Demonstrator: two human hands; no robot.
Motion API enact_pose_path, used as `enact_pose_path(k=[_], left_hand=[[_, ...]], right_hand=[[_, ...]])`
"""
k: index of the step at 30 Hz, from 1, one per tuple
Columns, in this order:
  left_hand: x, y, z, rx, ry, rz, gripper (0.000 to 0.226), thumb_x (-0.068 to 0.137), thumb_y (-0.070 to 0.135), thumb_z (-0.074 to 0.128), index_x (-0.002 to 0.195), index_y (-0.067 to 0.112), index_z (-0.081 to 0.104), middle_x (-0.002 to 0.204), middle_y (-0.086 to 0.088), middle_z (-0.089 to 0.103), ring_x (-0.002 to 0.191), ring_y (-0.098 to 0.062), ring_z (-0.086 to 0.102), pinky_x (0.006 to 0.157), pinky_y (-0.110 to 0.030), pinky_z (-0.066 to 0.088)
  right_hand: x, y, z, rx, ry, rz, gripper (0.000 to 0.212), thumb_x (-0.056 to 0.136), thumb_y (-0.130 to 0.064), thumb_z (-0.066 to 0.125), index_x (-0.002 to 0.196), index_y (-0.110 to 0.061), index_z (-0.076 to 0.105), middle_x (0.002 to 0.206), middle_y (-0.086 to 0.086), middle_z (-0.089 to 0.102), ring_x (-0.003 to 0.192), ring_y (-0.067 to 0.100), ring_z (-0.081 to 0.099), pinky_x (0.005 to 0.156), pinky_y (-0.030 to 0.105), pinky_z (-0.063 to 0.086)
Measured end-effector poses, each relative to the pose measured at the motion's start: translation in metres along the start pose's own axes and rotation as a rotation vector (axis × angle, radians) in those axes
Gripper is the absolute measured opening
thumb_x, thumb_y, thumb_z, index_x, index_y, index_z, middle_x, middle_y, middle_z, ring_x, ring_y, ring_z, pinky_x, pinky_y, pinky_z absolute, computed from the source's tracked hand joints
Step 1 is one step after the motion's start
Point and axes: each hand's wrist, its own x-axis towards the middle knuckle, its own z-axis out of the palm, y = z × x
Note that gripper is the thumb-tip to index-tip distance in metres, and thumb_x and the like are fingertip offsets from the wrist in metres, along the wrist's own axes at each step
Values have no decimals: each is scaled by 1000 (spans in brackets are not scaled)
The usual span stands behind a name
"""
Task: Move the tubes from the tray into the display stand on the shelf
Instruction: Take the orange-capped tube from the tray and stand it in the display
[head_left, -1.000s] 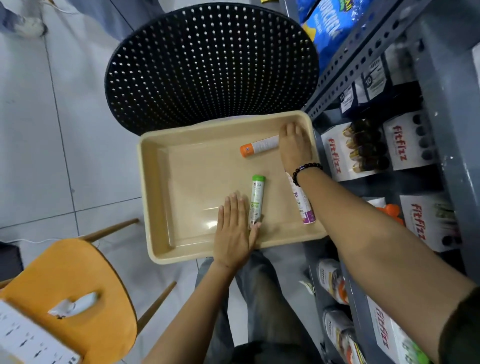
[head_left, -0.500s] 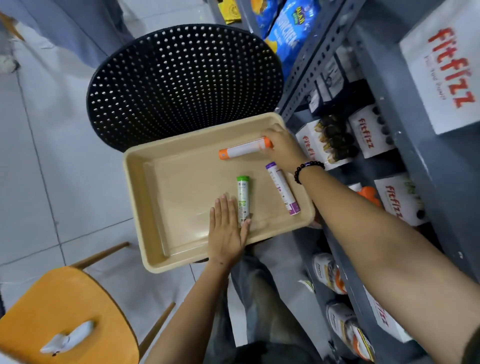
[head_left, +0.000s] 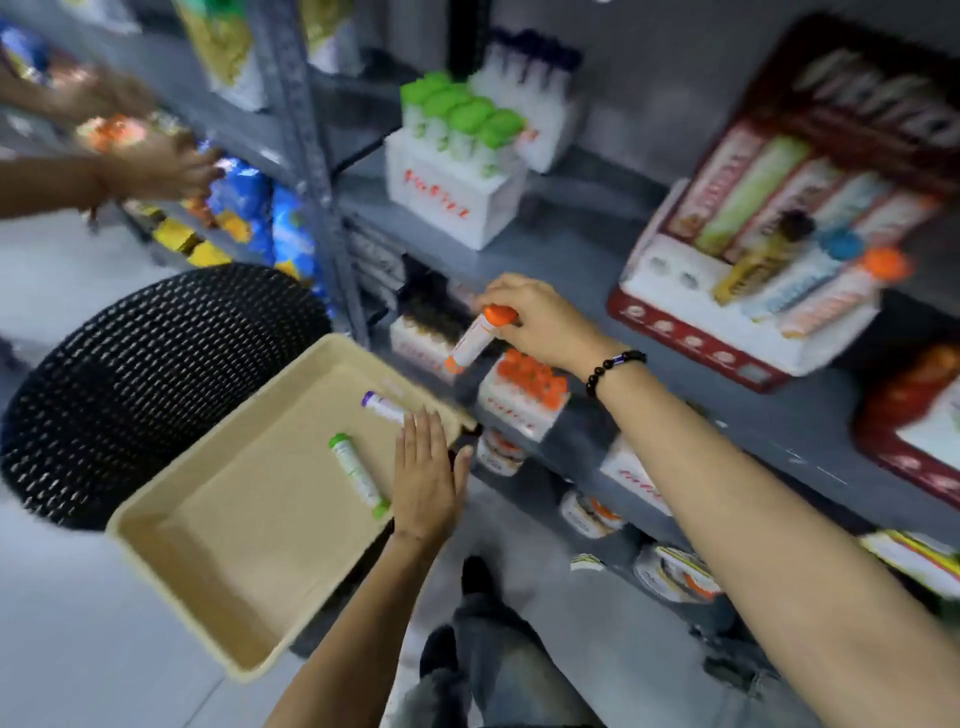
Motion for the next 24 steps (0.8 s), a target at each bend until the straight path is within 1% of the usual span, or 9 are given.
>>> enact_pose_path(k=[3,7,10,13,16,18,20,22,24], left_hand=[[11,55,-6,-18,-2,179,73,99,45,11,129,-14,41,135,-33,42,126,-46,40,107,-43,20],[19,125,0,-7,-16,414,73,99,45,8,131,-13,39,137,-33,41,127,-44,38,110,-38,11],[18,180,13,-23,-51,546,74,99,48,10,132,-12,39,139,-31,39,130,-42,35,111,-35,6],[14,236,32,-10,-107,660,75,98,48,9,132,-12,39,138,-30,41,129,-42,37,111,-37,9],[10,288,52,15,-155,723,78,98,50,5,133,-10,39,138,-29,41,129,-41,37,112,-42,17],[10,315,68,40,-183,738,82,96,53,0,135,-9,36,141,-27,38,132,-39,34,110,-45,21],[13,337,81,39,-196,743,89,91,58,-7,139,-8,30,146,-26,29,136,-38,25,112,-43,15],[17,355,93,68,-200,731,93,86,62,-9,143,-5,19,152,-23,16,141,-34,11,115,-38,3],[20,368,102,139,-204,693,80,91,57,1,145,-2,10,154,-20,8,142,-31,2,116,-38,-2]], right_hand=[[-62,15,-65,-91,58,87,35,79,7,55,108,-9,67,113,12,65,108,29,59,95,36,44],[-149,37,-137,-138,157,233,33,78,5,61,108,-6,68,110,15,68,105,30,61,93,36,46],[-213,55,-180,-148,240,381,37,74,4,67,110,-7,68,112,13,67,105,27,61,89,26,43],[-274,70,-214,-175,303,484,39,72,5,67,109,-7,68,105,9,67,95,21,59,84,26,42],[-324,85,-239,-194,346,563,38,73,8,63,109,-6,68,94,-1,59,86,13,52,80,24,39],[-351,97,-253,-190,345,609,38,74,8,64,108,-6,69,99,3,64,81,13,57,76,28,45],[-374,111,-265,-172,336,650,35,74,6,65,106,-8,69,100,3,64,69,8,59,69,30,49],[-392,124,-275,-169,351,670,32,73,2,67,102,-10,70,100,4,65,77,19,64,73,36,54],[-406,135,-284,-212,346,699,30,72,-3,71,101,-9,71,103,7,68,90,19,60,81,33,50]])
